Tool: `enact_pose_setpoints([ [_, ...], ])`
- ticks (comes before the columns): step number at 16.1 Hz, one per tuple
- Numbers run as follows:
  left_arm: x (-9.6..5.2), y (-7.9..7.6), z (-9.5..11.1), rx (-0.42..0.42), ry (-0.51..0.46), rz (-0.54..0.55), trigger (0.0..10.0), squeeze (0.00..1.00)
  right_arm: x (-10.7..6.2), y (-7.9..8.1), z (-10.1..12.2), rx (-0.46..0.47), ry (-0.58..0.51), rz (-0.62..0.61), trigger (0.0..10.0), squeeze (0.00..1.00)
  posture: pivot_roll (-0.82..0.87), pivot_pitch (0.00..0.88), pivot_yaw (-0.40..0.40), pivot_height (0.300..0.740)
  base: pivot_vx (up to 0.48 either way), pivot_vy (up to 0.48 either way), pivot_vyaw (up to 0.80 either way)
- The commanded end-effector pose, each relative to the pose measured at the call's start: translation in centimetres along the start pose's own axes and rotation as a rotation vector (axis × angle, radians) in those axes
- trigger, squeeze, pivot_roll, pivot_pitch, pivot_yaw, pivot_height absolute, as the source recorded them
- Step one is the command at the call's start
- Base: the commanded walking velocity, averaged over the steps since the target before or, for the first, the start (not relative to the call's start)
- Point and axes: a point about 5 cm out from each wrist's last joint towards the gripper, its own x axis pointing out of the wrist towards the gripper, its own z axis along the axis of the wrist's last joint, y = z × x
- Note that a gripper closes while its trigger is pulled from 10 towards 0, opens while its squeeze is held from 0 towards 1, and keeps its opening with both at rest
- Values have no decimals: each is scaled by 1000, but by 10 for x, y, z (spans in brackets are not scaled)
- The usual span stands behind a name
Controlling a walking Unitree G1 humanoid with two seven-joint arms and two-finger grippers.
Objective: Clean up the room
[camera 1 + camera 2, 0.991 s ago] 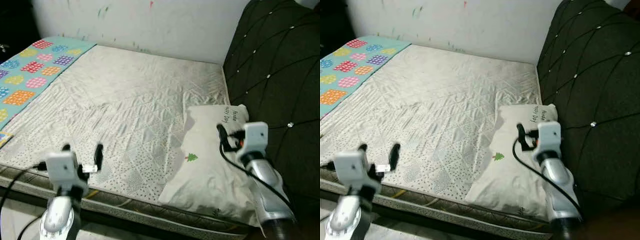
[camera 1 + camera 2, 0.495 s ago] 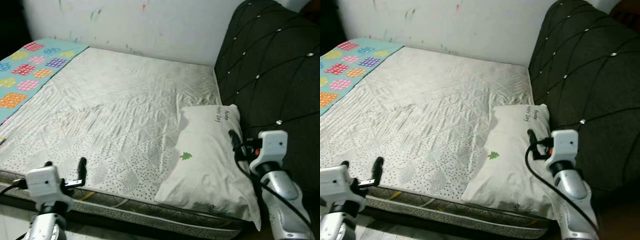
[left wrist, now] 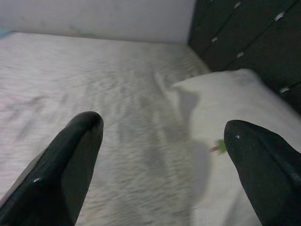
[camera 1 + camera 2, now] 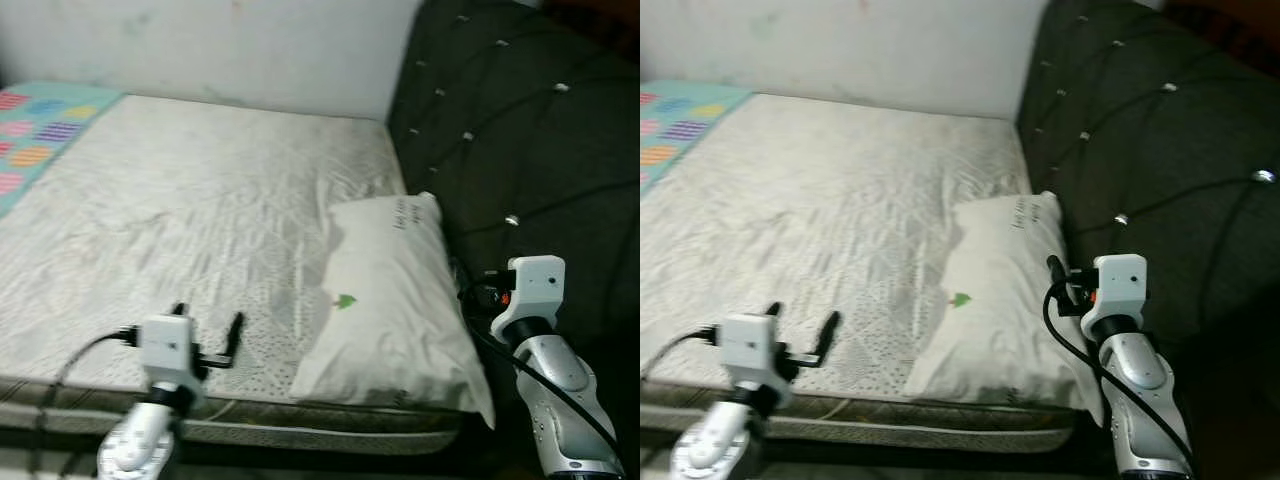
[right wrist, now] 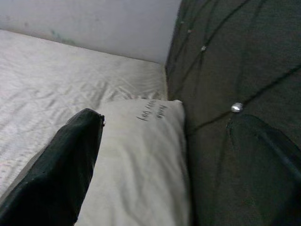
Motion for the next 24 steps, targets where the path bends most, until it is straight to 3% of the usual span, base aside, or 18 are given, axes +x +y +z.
enact_pose_setpoints([
  [1,-1,-10,-3,-16,0,-8,10000,0,-1,-3,-3,-9,16,-6,10000,0,-38,0,-116,740,0,0,-800],
  [3,-5,-9,-7,-20,4,19,10000,0,2,14,-8,22,21,41,10000,0,0,0,-101,740,0,0,-597],
  [6,2,24,0,18,-7,138,10000,0,18,34,-5,76,-9,58,10000,0,35,0,-53,740,0,0,0],
  [9,3,44,9,5,-47,219,10000,0,20,33,-6,97,-16,16,10000,0,39,0,-69,740,0,0,0],
  [12,-16,44,4,60,-33,189,10000,0,16,34,-11,85,4,60,10000,0,44,0,-95,740,0,0,0],
  [14,-35,48,-5,66,9,209,10000,0,8,27,-19,72,23,52,10000,0,37,0,-74,740,0,0,0],
  [16,-31,48,-4,56,6,211,10000,0,2,21,-25,65,31,16,10000,0,21,0,-50,740,0,0,0],
  [18,-12,42,3,39,-20,165,10000,0,-4,20,-23,71,20,-24,10000,0,-18,0,-11,740,0,0,0],
  [19,7,37,10,39,-41,102,10000,0,-10,21,-20,66,-5,-45,10000,0,-70,0,37,740,0,0,0],
  [20,13,36,13,43,-47,79,10000,0,-11,20,-19,70,-11,-59,10000,0,-85,0,51,740,0,0,0],
  [22,53,36,28,87,-85,-34,10000,0,-10,14,-13,74,-41,-105,10000,0,-143,0,90,740,0,0,0],
  [24,76,42,37,91,-95,-44,10000,0,-5,10,-7,67,-60,-119,10000,0,-166,0,92,740,0,0,0],
])
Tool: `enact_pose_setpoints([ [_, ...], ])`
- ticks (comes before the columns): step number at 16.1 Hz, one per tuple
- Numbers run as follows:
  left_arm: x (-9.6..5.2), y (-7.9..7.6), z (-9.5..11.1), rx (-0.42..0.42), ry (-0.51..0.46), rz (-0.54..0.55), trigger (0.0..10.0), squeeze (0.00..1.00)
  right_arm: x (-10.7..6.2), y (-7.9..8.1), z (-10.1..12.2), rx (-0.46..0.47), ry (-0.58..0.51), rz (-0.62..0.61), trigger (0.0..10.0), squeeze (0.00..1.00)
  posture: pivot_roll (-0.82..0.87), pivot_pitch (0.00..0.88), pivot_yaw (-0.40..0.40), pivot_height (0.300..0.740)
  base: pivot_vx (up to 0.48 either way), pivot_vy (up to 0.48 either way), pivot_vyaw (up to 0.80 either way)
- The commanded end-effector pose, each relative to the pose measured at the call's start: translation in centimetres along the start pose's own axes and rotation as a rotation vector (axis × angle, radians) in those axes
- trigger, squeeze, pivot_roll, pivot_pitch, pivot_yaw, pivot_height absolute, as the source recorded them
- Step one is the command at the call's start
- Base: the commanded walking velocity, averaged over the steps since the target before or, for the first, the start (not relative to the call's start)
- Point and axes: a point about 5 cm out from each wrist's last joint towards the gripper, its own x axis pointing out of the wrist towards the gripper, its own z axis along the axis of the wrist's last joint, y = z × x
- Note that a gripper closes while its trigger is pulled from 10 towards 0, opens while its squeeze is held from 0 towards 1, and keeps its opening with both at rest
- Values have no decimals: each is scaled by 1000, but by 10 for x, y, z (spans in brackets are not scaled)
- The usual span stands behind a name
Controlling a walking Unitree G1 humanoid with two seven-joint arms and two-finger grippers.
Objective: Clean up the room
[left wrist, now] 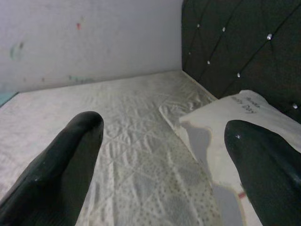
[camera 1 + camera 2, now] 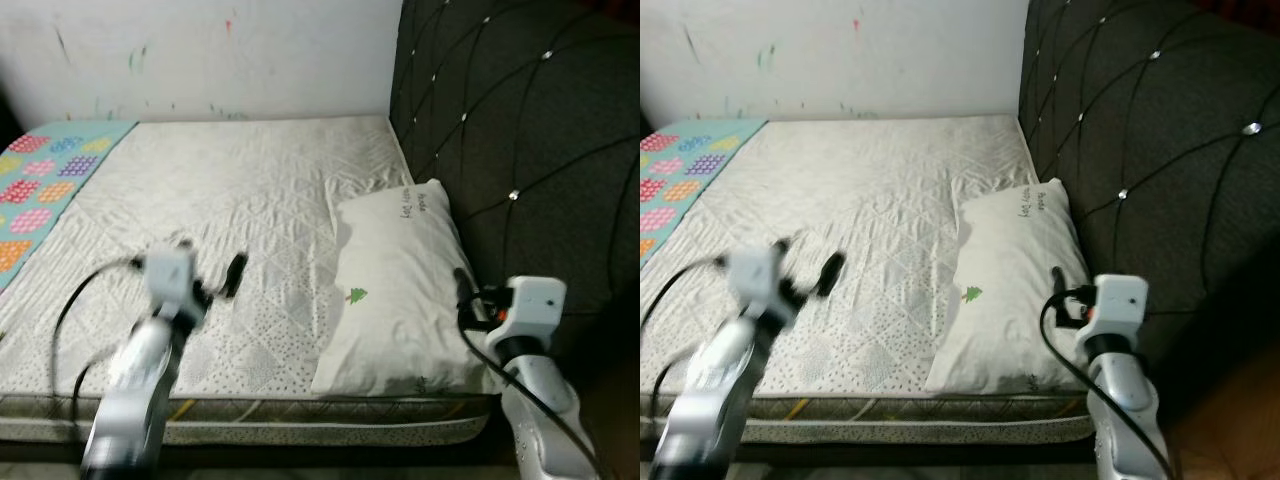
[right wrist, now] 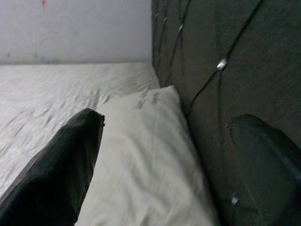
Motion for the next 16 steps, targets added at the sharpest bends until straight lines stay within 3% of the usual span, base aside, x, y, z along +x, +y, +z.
enact_pose_setpoints([
  [1,2,6,-4,1,13,16,10000,0,5,-1,9,-4,-31,-3,10000,0,-178,0,92,740,0,0,0],
  [3,10,2,-3,-17,0,18,10000,0,9,-3,15,-20,-50,5,10000,0,-186,0,96,740,0,0,0],
  [4,7,-2,-6,-26,-2,18,10000,0,11,-4,18,-25,-59,9,10000,0,-170,0,89,740,0,0,0],
  [5,-6,-5,-13,-26,3,17,10000,0,12,-3,18,-16,-58,7,10000,0,-131,0,70,740,0,0,0],
  [8,-25,0,-22,-28,23,70,10000,0,15,11,13,4,-39,52,10000,0,-78,0,30,740,0,0,0],
  [10,-42,7,-27,-26,24,148,10000,0,20,35,17,-7,-51,161,10000,0,-26,0,-25,740,0,0,0],
  [16,-77,11,-28,-30,44,256,10000,0,22,39,18,0,-45,183,10000,0,34,0,-65,740,0,0,0],
])
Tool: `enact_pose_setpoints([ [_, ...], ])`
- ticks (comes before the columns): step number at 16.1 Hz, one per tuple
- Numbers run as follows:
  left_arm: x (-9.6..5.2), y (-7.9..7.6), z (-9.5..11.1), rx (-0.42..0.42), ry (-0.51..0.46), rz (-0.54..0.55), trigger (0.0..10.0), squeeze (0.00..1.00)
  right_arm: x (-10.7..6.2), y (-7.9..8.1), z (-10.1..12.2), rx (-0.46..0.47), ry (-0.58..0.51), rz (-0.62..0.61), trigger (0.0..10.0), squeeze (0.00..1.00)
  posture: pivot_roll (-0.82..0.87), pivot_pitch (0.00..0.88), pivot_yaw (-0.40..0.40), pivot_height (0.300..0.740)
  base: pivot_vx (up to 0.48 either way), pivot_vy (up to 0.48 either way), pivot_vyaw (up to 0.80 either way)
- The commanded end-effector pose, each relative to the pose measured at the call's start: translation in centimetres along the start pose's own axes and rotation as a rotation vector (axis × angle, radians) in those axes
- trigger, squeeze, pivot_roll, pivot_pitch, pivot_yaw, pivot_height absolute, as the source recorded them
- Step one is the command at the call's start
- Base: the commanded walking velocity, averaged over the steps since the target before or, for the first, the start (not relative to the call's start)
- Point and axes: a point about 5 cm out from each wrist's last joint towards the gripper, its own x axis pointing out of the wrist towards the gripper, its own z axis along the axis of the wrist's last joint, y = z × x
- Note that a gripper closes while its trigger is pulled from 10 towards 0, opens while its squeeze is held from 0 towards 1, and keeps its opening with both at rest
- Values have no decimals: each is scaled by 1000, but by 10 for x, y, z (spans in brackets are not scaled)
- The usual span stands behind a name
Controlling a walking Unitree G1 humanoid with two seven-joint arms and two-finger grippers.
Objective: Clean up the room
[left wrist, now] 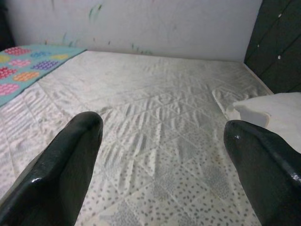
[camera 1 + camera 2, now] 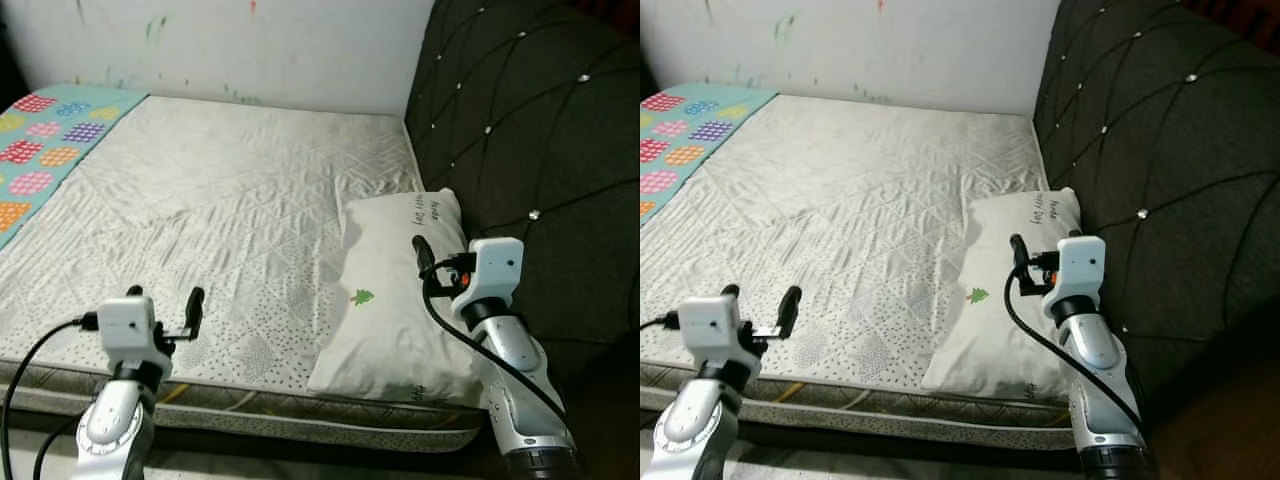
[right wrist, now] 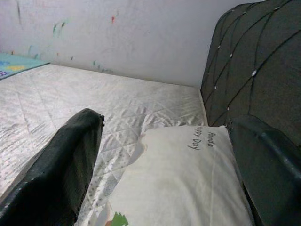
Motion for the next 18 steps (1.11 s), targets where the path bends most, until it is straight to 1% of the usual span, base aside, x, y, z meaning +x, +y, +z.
enact_pose_setpoints([
  [1,0,0,4,2,-7,6,10000,0,-1,-1,-4,-1,22,-1,10000,0,35,0,-68,740,0,0,0],
  [3,-2,-2,5,-11,-6,19,10000,0,1,1,-4,-9,24,12,10000,0,30,0,-75,740,0,0,-222],
  [6,-3,-5,4,-31,8,21,10000,0,1,-2,-3,-19,26,7,10000,0,10,0,-64,740,0,0,-800],
  [8,0,-7,5,-34,8,8,10000,0,-2,-7,-4,-27,30,-11,10000,0,0,0,-60,740,0,0,-550],
  [12,2,-9,7,-37,8,-2,10000,0,-5,-6,-5,-28,36,-4,10000,0,-5,0,-63,740,0,0,-762],
  [16,-2,-15,8,-45,17,-43,10000,0,-7,-2,-6,-25,42,13,10000,0,-1,0,-63,740,0,0,0],
  [18,1,-19,9,-52,16,-53,10000,0,-6,0,-6,-22,44,17,10000,0,-4,0,-62,740,0,0,0],
])
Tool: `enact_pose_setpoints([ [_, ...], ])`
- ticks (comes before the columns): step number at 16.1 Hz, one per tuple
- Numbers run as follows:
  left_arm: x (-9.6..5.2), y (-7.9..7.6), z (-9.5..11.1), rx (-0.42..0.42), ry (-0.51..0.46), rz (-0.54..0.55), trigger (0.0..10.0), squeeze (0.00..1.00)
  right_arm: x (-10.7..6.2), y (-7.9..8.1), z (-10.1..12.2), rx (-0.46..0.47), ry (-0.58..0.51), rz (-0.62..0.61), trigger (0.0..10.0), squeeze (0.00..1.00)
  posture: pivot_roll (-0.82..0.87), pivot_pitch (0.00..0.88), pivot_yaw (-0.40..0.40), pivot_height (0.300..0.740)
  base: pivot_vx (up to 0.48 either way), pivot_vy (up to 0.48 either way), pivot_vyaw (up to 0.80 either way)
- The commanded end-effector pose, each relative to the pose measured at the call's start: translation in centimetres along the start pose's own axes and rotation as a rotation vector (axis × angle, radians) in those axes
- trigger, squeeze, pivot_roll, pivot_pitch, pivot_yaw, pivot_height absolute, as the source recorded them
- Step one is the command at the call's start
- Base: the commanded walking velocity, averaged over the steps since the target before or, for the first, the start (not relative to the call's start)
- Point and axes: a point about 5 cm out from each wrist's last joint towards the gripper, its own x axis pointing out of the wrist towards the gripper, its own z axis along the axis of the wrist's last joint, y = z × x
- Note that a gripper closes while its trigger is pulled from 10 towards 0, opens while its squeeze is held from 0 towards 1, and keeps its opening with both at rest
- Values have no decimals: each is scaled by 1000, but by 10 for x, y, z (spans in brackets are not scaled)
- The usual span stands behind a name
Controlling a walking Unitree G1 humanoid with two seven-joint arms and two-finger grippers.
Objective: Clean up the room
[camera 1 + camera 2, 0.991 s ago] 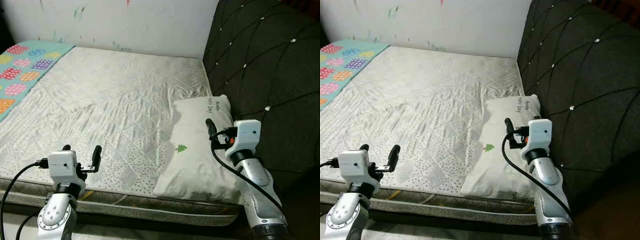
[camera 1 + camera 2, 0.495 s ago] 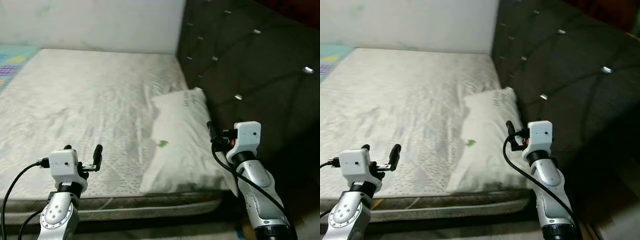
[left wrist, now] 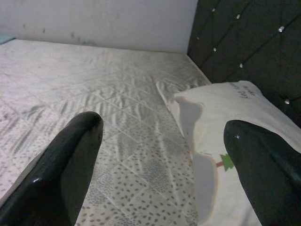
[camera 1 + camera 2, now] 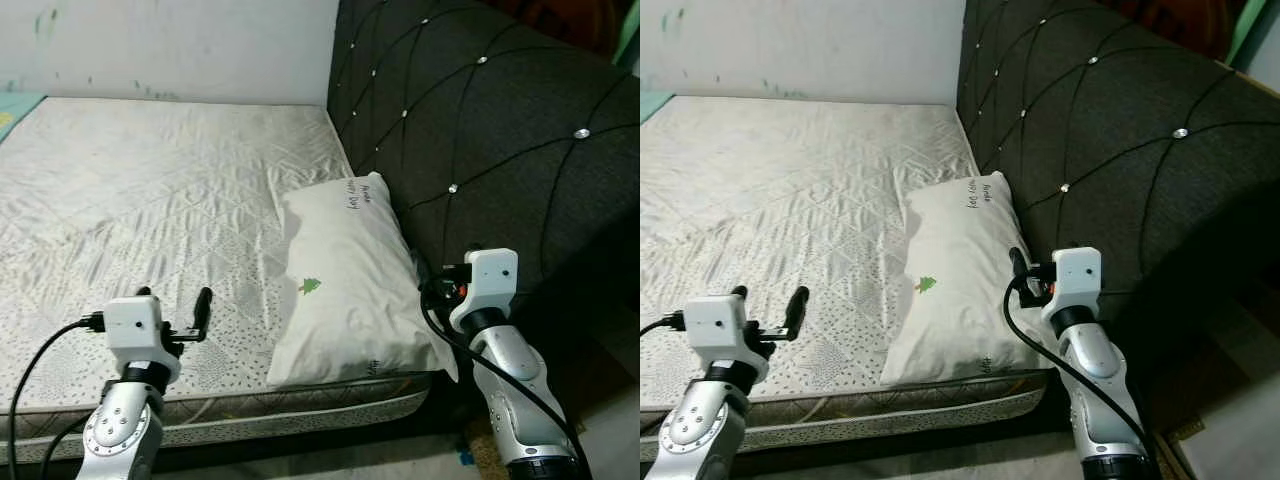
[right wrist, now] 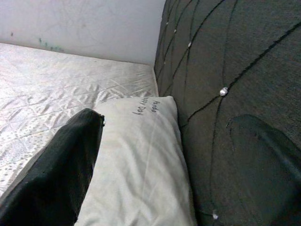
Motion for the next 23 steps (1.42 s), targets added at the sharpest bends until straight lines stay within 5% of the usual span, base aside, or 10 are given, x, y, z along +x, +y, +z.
enact_pose_setpoints([
  [1,1,-5,3,-4,-7,-29,10000,0,0,0,4,-5,-9,7,10000,0,-5,0,-62,740,0,0,0],
  [8,8,-39,3,-69,53,-277,10000,0,-3,10,5,46,-11,67,10000,0,-21,4,-53,740,0,0,0],
  [18,10,-36,12,-51,-6,-205,10000,0,-1,18,5,25,-21,101,10000,0,-4,0,-62,740,0,0,0],
  [23,9,-25,13,-42,-29,-129,10000,0,-7,3,-3,-27,-12,70,10000,0,-11,0,-59,740,0,0,0],
])
